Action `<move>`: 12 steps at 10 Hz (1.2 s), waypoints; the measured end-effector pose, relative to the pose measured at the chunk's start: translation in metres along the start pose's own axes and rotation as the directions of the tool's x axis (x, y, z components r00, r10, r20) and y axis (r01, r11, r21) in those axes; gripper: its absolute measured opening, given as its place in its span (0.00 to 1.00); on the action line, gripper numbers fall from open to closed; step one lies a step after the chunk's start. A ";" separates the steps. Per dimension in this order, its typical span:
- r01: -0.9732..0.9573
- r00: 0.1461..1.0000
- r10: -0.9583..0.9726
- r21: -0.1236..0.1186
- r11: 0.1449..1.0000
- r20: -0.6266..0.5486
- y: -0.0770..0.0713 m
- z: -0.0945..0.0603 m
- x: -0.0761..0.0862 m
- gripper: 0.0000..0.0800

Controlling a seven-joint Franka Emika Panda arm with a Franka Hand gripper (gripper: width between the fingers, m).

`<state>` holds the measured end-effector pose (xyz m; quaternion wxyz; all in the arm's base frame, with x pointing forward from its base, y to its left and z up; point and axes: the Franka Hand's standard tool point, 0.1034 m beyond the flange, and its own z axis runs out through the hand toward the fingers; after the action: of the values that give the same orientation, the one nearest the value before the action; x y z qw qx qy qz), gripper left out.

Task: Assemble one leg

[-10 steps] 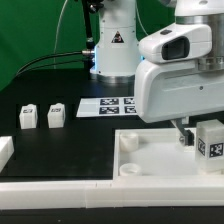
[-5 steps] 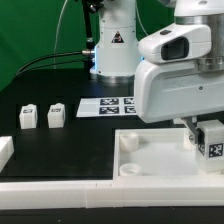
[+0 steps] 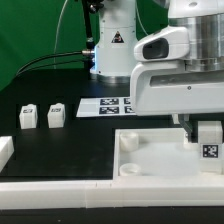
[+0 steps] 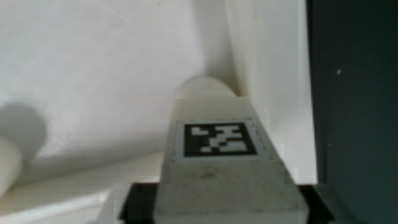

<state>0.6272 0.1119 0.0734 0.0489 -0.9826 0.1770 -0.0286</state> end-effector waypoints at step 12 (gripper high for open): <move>-0.748 0.664 0.748 -0.002 0.664 0.016 0.005 0.001 0.000 0.56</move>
Offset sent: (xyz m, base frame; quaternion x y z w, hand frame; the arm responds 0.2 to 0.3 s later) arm -0.0030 0.0007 -0.0005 -0.0021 0.0013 0.3134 0.9496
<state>0.6254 0.1075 0.0720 0.0599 -0.8237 0.5639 0.0012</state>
